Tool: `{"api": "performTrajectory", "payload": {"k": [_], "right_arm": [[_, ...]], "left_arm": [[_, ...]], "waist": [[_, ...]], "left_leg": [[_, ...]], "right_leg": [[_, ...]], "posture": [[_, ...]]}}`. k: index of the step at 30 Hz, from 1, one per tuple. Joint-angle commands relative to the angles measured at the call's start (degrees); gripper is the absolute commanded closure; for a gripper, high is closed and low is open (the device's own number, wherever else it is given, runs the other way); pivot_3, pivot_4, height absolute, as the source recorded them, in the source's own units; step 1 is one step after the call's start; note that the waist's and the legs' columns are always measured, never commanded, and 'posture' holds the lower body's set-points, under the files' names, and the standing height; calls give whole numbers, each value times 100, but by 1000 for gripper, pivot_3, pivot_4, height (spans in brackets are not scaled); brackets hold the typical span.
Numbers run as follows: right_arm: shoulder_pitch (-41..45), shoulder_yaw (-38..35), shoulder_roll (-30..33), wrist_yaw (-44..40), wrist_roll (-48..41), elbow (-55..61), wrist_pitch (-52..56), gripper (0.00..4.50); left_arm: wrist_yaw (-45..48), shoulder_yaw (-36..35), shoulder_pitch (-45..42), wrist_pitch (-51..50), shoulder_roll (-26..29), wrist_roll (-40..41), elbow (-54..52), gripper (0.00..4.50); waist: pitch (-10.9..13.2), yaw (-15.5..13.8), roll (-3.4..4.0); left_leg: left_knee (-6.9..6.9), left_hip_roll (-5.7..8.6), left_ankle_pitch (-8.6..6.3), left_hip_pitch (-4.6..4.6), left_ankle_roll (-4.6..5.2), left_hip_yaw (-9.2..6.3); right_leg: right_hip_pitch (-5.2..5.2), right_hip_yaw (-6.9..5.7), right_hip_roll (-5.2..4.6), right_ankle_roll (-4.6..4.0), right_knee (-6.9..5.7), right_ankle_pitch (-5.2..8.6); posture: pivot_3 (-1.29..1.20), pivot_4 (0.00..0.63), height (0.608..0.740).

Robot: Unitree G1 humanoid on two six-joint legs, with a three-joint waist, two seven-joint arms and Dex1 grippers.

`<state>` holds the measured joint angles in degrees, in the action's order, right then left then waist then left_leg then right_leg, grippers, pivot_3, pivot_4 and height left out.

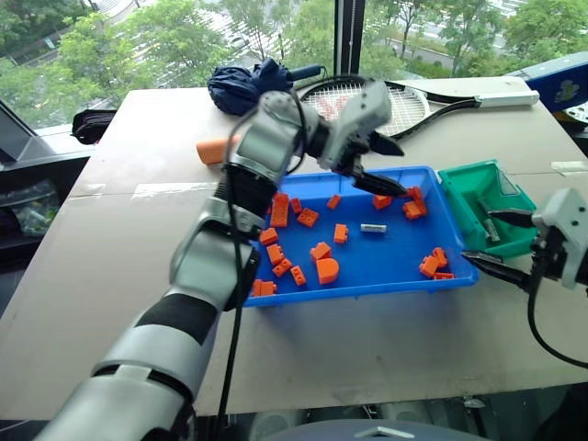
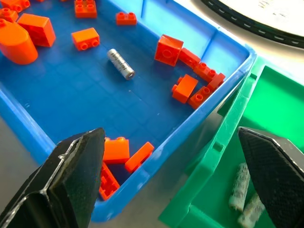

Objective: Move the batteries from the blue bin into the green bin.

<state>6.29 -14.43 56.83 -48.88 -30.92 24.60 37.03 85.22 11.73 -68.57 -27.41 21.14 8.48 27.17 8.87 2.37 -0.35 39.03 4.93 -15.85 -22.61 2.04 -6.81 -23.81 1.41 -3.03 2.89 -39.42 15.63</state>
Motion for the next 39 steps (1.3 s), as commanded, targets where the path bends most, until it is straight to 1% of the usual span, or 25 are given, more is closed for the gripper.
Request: {"api": "performTrajectory", "payload": {"k": [1, 3, 4, 6, 8, 11, 14, 16, 21, 23, 25, 26, 27, 31, 32, 38, 39], "right_arm": [[996, 1043, -185, -221, 409, -565, -44, 0], [1575, 1537, -354, -347, 540, -877, 111, 0], [1898, 1782, -494, -419, 602, -1064, 170, 0], [2352, 2157, -689, -574, 744, -1366, 201, 0], [2679, 2505, -849, -778, 895, -1632, 176, 0], [3071, 2971, -1091, -1004, 1167, -2019, 142, 0], [3316, 3255, -1309, -1177, 1409, -2343, 11, 0], [3440, 3390, -1467, -1215, 1562, -2560, -82, 0], [3615, 3638, -1731, -1359, 1940, -2993, -394, 0], [3633, 3741, -1784, -1443, 2096, -3073, -532, 535], [3629, 3839, -1837, -1506, 2258, -3132, -663, 1296], [3617, 3879, -1856, -1549, 2306, -3136, -699, 1945], [3599, 3900, -1879, -1574, 2341, -3119, -711, 2211], [3565, 3821, -1896, -1658, 2412, -3006, -697, 4192], [3580, 3757, -1855, -1684, 2398, -2954, -672, 4408], [3562, 3083, -1369, -1767, 2021, -2149, -129, 4408], [3526, 2895, -1167, -1789, 1938, -1975, 33, 4408]], "left_arm": [[156, -285, 857, -850, 893, 446, -1434, 70], [92, -436, 1382, -1231, 1439, 637, -2116, 70], [70, -576, 1706, -1440, 1766, 756, -2492, 70], [-6, -816, 2204, -1761, 2252, 980, -3074, 70], [-109, -1112, 2682, -2075, 2676, 1250, -3601, 70], [-243, -1688, 3450, -2493, 3225, 1690, -4357, 70], [-428, -2301, 4090, -2794, 3573, 2089, -4898, 70], [-581, -2651, 4411, -2970, 3735, 2284, -5141, 70], [-992, -3256, 4947, -3244, 3920, 2739, -5489, 70], [-1134, -3350, 5017, -3279, 3955, 2877, -5564, 0], [-1272, -3415, 5020, -3344, 3986, 3064, -5645, 0], [-1327, -3438, 5012, -3374, 3999, 3154, -5681, 0], [-1378, -3452, 5006, -3389, 4014, 3232, -5712, 0], [-1572, -3448, 4994, -3341, 4091, 3468, -5705, 0], [-1601, -3403, 4961, -3303, 4103, 3495, -5674, 0], [-1829, -3173, 4648, -3154, 3983, 3781, -5568, 0], [-1886, -3135, 4568, -3129, 3927, 3833, -5546, 0]], "waist": [[3, 51, -2], [8, 5, -4], [9, -15, -5], [11, -36, -8], [11, -122, -9], [10, -169, -10], [11, -201, -10], [11, -173, -10], [10, -160, -9], [11, -161, -9], [10, -168, -9], [11, -165, -9], [11, -160, -9], [11, -153, -8], [11, -153, -8], [13, -176, -5], [13, -176, -5]], "left_leg": [[-2, -2, 0, 1, -1, -1], [-1, -4, 0, -5, -1, -2], [6, -3, 0, -23, -2, -5], [14, 0, 0, -36, -1, -5], [16, 6, 0, -39, 0, -11], [16, 6, -1, -39, 0, -8], [16, 6, 0, -38, -1, -13], [17, 5, 0, -37, -2, -11], [10, 4, 0, -32, -3, -10], [10, 4, 0, -32, -3, -8], [10, 4, 0, -32, -3, -9], [10, 4, 0, -32, -3, -9], [10, 4, 0, -32, -3, -8], [8, 4, 0, -31, -4, -8], [8, 4, 0, -31, -4, -8], [7, 5, -1, -33, -4, -8], [7, 5, -1, -33, -4, -8]], "right_leg": [[-1, 0, 1, 0, 0, 0], [-11, 4, 3, -1, -3, 0], [-24, 1, 4, -1, -4, 0], [-34, 2, -1, -1, -5, -1], [-34, -7, -11, 0, -1, -1], [-33, -3, -10, 0, 4, -1], [-32, -11, -11, -1, 0, -2], [-31, -8, -9, -2, 0, -2], [-32, -7, -8, -2, -3, -2], [-32, -5, -8, -2, -2, -2], [-32, -6, -8, -2, -2, -2], [-32, -6, -8, -2, -2, -2], [-32, -5, -8, -2, -1, -2], [-33, -3, -8, -2, -2, -2], [-33, -3, -8, -2, -2, -2], [-33, -3, -9, -2, 2, -2], [-32, -3, -9, -2, 2, -2]], "posture": [[0, 150, 740], [0, 150, 740], [0, 150, 740], [0, 150, 740], [0, 150, 740], [0, 150, 740], [0, 150, 740], [0, 150, 740], [0, 150, 740], [0, 150, 740], [0, 150, 740], [0, 150, 740], [0, 150, 740], [0, 150, 740], [0, 150, 740], [0, 150, 740], [0, 150, 740]]}}
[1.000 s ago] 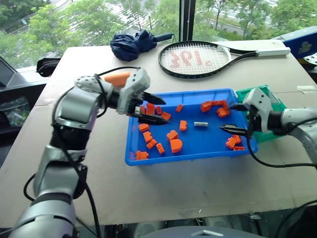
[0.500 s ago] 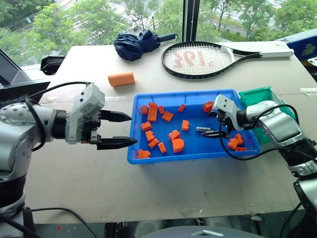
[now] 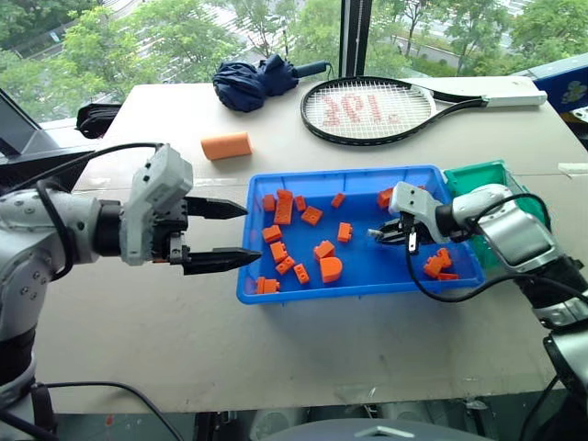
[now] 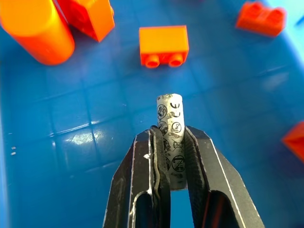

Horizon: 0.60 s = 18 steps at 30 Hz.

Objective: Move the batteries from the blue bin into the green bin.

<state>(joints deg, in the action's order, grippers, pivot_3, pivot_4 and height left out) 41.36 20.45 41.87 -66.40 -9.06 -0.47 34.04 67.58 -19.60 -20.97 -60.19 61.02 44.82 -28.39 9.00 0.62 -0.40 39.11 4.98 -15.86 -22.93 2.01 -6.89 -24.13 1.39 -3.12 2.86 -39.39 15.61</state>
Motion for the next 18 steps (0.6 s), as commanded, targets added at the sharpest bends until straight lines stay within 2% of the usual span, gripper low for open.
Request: {"api": "performTrajectory", "payload": {"k": [1, 4, 10, 17, 18], "right_arm": [[-24, -762, 504, -64, -332, 687, 472, 4408], [-195, -1688, 1261, 63, -536, 853, 1008, 4408], [-688, -2356, 2020, 447, -363, 487, 1060, 4408], [-997, -2412, 2060, 941, -142, 61, 770, 4408], [-999, -2386, 2066, 1011, -82, 0, 694, 3983]], "left_arm": [[-171, 31, -251, 178, -101, 244, 28, 0], [-408, 91, -582, 199, -398, 522, 78, 0], [-592, 261, -945, 298, -627, 785, 204, 0], [-521, 547, -1159, 626, -660, 704, 440, 0], [-521, 580, -1192, 663, -658, 696, 477, 0]], "waist": [[0, -5, 0], [2, -47, 3], [1, -24, 3], [2, 23, 6], [2, 20, 6]], "left_leg": [[0, 0, 0, 0, 0, 0], [-3, 0, 0, -1, 0, -1], [-8, -2, 0, 2, 0, 4], [-9, -3, 0, 5, 1, 22], [-10, -3, 0, 6, 1, 23]], "right_leg": [[0, 0, 0, 0, 0, 0], [0, -2, -2, 0, 2, 0], [1, 2, 0, 0, 6, 0], [-2, 18, 0, 0, 0, 0], [-3, 19, 0, 0, -1, 0]], "posture": [[0, 150, 740], [0, 150, 740], [0, 150, 740], [0, 150, 740], [0, 150, 740]]}}
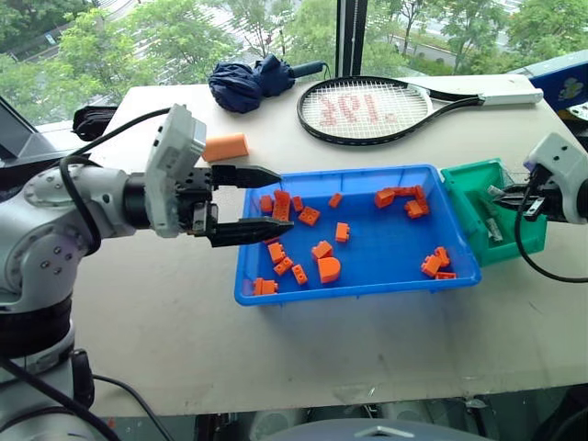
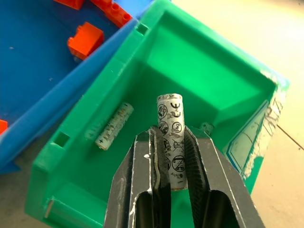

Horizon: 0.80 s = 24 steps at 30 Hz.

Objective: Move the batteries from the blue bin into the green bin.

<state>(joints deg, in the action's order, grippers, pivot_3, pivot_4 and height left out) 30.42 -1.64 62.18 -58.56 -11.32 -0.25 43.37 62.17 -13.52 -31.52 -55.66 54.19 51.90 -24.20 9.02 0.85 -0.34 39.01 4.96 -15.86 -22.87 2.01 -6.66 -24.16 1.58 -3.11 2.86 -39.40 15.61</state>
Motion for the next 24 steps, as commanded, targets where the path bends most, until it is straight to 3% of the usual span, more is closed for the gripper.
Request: {"api": "performTrajectory", "payload": {"k": [1, 3, 8, 11, 16, 20, 24], "right_arm": [[59, -176, 55, 242, 157, -32, -281, 3448], [-23, -203, 100, 222, 129, 25, -289, 2680], [-312, -511, 95, 315, -26, 360, -141, 57], [-576, -1030, -104, 314, -480, 792, 18, 57], [-1881, -2441, -684, 139, -1397, 1889, 54, 57], [-3338, -3498, -1193, -238, -1605, 2198, -594, 57], [-4540, -4010, -1679, -647, -1754, 2222, -1320, 57]], "left_arm": [[34, -3, -159, 257, 32, -18, 86, 0], [64, 23, -179, 322, 47, -4, 131, 0], [193, 19, 6, 624, 133, -187, 215, 0], [251, -95, 265, 950, 152, -396, 302, 0], [391, -408, 1319, 1678, 248, -1016, 620, 0], [295, -738, 2464, 2244, 103, -1536, 852, 0], [243, -941, 3529, 3194, -301, -2014, 831, 0]], "waist": [[0, -10, 0], [0, -15, 0], [0, -27, 0], [1, -27, 2], [-1, -33, 3], [-2, -68, 5], [-6, -154, 6]], "left_leg": [[0, 0, 0, 0, 0, -1], [0, 0, 0, 0, 0, 0], [0, 0, 0, -1, 0, -1], [-1, 0, 0, -1, 0, -1], [-22, -4, 0, 6, 0, -4], [-28, -3, -1, 11, 2, -3], [-59, -4, -2, 35, 5, -2]], "right_leg": [[0, -1, 0, 0, 0, 0], [0, -1, 0, 0, 1, 0], [1, -1, 0, 0, 2, 0], [0, -1, 0, 0, 3, 0], [4, -3, 2, 0, 15, 0], [13, -1, 0, 1, 31, 0], [36, 0, -1, 1, 60, -1]], "posture": [[0, 150, 740], [0, 150, 740], [0, 150, 740], [0, 150, 740], [0, 150, 740], [0, 150, 740], [0, 150, 740]]}}
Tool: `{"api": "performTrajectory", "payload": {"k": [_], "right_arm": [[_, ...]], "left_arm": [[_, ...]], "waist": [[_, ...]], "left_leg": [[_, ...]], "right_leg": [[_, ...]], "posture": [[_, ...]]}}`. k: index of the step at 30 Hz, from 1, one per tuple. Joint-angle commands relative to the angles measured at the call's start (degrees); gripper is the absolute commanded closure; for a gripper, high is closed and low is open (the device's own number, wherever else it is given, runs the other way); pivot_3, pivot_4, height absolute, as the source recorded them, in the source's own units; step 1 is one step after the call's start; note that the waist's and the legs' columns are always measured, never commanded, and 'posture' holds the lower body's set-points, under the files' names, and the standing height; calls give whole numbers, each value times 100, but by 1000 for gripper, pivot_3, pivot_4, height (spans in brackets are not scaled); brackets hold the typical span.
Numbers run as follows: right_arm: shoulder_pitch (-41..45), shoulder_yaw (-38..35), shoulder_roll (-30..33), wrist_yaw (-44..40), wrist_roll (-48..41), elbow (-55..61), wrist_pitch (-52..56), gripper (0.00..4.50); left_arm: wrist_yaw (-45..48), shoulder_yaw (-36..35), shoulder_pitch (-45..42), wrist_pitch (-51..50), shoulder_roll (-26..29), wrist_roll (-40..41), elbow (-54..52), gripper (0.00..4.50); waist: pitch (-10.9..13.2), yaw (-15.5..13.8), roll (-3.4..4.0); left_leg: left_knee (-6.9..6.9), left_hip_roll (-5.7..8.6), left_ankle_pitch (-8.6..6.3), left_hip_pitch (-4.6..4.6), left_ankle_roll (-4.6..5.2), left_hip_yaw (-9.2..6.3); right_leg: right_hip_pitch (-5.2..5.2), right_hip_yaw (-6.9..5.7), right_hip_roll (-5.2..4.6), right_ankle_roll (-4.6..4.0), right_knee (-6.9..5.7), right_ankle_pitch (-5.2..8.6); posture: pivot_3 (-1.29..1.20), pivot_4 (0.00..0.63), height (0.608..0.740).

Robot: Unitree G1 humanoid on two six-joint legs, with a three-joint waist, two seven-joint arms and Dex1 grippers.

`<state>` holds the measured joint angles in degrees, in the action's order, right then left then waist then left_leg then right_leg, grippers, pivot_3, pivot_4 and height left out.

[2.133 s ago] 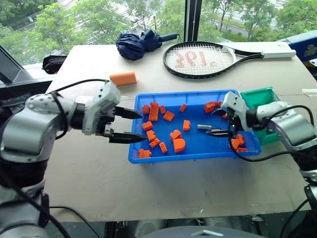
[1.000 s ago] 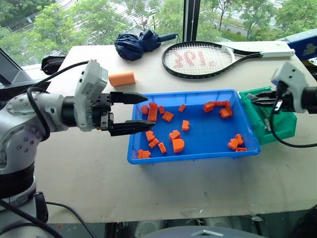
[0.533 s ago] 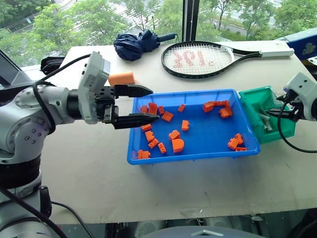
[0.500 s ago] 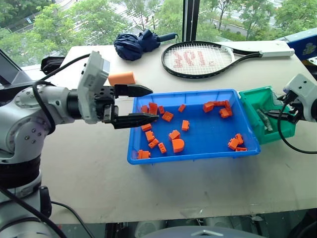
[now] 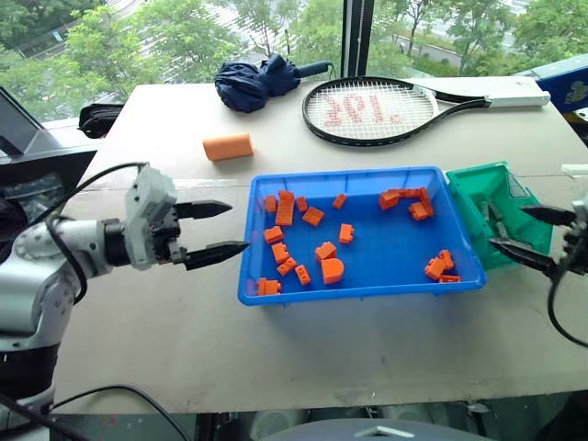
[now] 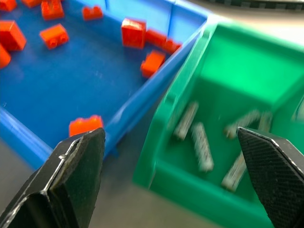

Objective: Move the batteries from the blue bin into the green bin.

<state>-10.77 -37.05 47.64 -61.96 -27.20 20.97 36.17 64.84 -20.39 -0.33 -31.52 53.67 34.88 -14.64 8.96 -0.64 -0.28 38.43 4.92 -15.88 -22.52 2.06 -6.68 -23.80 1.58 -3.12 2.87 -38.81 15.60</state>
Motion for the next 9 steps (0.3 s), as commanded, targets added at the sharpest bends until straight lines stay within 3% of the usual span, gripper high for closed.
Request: {"api": "performTrajectory", "payload": {"k": [1, 5, 9], "right_arm": [[-678, -549, -352, -455, -189, 0, -839, 57], [-1162, -421, -595, -667, 33, -644, -1826, 57], [-1130, -200, -778, -961, 116, -1571, -2886, 57]], "left_arm": [[-41, -278, 658, 1059, -405, -426, -143, 0], [-303, -271, 1170, 1456, -971, -531, -162, 0], [-244, -109, 1589, 2060, -1328, -768, 21, 0]], "waist": [[-1, -9, 1], [1, -18, -2], [-9, -14, 4]], "left_leg": [[0, 0, 0, 4, 0, 2], [-12, -1, -17, 44, 26, 10], [-14, -7, -19, 85, 28, 15]], "right_leg": [[2, 2, -1, 0, -2, 0], [38, 8, -3, -1, 2, 1], [75, 10, -2, -12, 6, -4]], "posture": [[0, 150, 740], [0, 150, 740], [0, 150, 740]]}}
